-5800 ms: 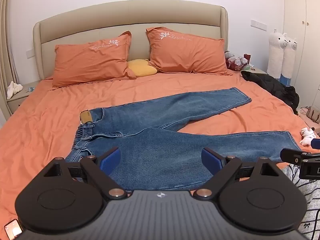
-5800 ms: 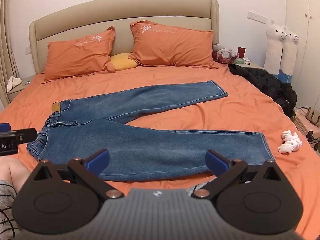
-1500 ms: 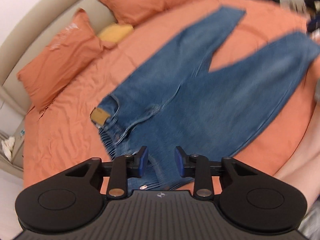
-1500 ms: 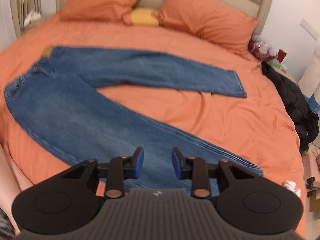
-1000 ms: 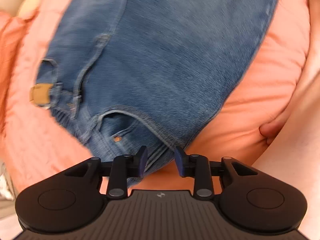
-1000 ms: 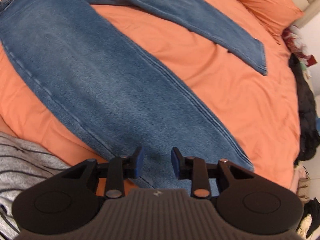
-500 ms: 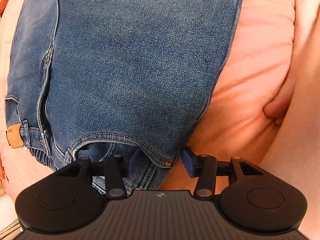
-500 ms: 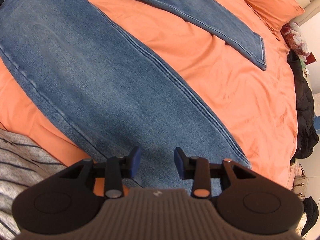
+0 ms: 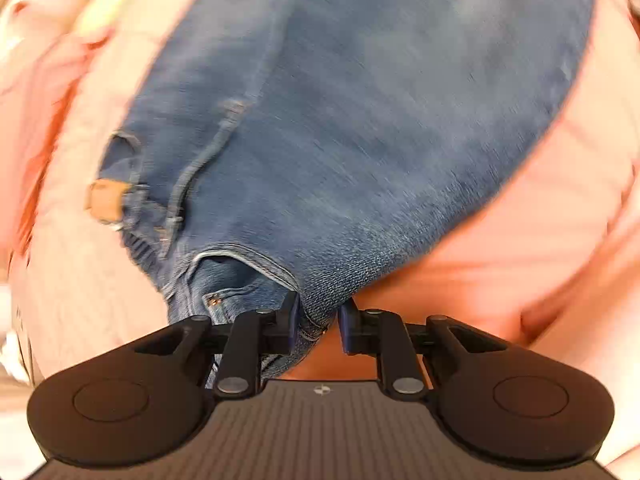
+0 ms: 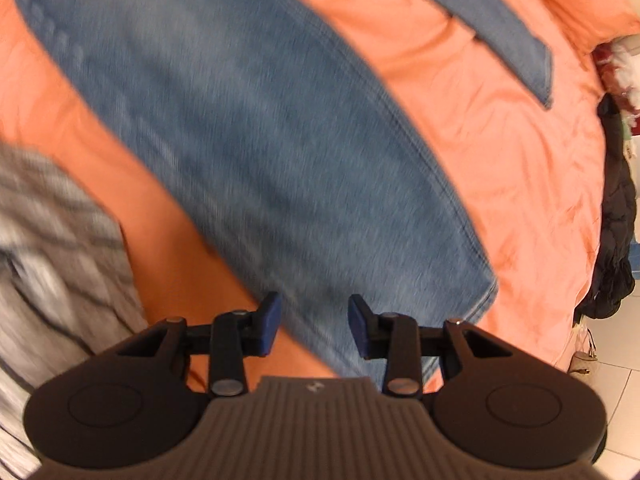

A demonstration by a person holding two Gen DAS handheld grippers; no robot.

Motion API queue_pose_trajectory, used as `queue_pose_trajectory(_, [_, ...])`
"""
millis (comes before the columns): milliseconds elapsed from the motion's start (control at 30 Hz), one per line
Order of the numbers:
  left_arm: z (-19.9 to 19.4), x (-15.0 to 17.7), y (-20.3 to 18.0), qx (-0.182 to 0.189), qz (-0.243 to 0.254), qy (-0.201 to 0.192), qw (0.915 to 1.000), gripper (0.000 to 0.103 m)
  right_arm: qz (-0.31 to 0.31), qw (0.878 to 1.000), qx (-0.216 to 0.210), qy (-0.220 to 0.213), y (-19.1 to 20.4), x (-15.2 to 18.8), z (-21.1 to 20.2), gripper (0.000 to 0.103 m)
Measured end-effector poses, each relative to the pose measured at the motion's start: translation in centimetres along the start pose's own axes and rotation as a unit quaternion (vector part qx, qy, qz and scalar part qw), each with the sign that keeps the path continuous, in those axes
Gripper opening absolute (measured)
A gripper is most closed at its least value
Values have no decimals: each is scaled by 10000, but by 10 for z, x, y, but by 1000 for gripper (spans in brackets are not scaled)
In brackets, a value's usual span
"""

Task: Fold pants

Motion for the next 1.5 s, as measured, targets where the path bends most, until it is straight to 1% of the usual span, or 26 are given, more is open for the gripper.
queue_pose_trajectory(67, [-6, -9, 6, -72, -309, -170, 9994, 21, -39, 10000, 15, 76, 4, 6, 11, 33])
queue_pose_trajectory(133, [-13, -16, 3, -199, -443, -317, 9983, 21, -45, 9999, 46, 84, 9, 10, 19, 33])
queue_pose_trajectory(167, [-16, -19, 7, -257, -464, -360, 9979, 21, -56, 9999, 75, 68, 11, 11, 22, 31])
queue_pose_trajectory(200, [-22, -15, -1, -315, -498, -389, 9975, 21, -71, 9999, 142, 42, 14, 12, 24, 27])
queue_pose_trajectory(233, [-19, -16, 1, -349, -530, -409, 9971, 21, -97, 9996, 263, -25, 16, 12, 24, 16])
queue_pose_trajectory(267, [-26, -19, -5, -382, -542, -426, 9969, 21, -124, 9991, 394, -135, 17, 11, 22, 8])
queue_pose_trajectory(300, [-36, -21, -13, -422, -549, -446, 9966, 21, -107, 9984, 505, -231, 17, 11, 19, 6])
queue_pose_trajectory(367, [-42, -27, -20, -466, -589, -454, 9961, 21, 79, 9968, 677, -414, 9, 11, 9, 1])
queue_pose_trajectory(467, [-45, -31, -17, -501, -673, -464, 9954, 21, 494, 9916, 938, -742, -12, 8, -13, 0])
queue_pose_trajectory(567, [-53, -33, -14, -539, -777, -480, 9944, 21, 726, 9811, 1414, -1103, -36, -4, -41, 0])
queue_pose_trajectory(667, [-62, -38, 0, -566, -959, -557, 9922, 21, 856, 9684, 1887, -1386, -62, -21, -68, 0])
queue_pose_trajectory(767, [-74, -46, 17, -592, -1194, -684, 9887, 21, 897, 9577, 2271, -1525, -93, -41, -84, 0])
queue_pose_trajectory(933, [-86, -66, 49, -601, -1489, -856, 9833, 22, 917, 9468, 2717, -1458, -134, -81, -89, 0])
queue_pose_trajectory(1033, [-87, -80, 66, -634, -1518, -894, 9823, 22, 935, 9416, 2908, -1416, -153, -107, -85, 0])
queue_pose_trajectory(1133, [-84, -95, 85, -746, -1532, -934, 9809, 22, 1001, 9362, 3061, -1406, -173, -134, -85, 0])
queue_pose_trajectory(1200, [-82, -103, 100, -752, -1611, -963, 9794, 22, 1037, 9343, 3116, -1385, -187, -151, -80, 0])
queue_pose_trajectory(1333, [-67, -119, 131, -717, -1792, -1036, 9757, 22, 1033, 9367, 3118, -1215, -207, -189, -55, 0])
queue_pose_trajectory(1500, [-28, -137, 163, -568, -1892, -838, 9767, 22, 811, 9408, 3131, -1010, -221, -241, -15, 0])
Point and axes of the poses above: each gripper's, at about its wrist camera, not at the fingertips, and z roughly the way its jaws point, y to its left, x to its underside, the point moved 9 cm from there along z, roughly the way its jaws point, and after that the axes turned 8 degrees about x, right-handed, at the moved point
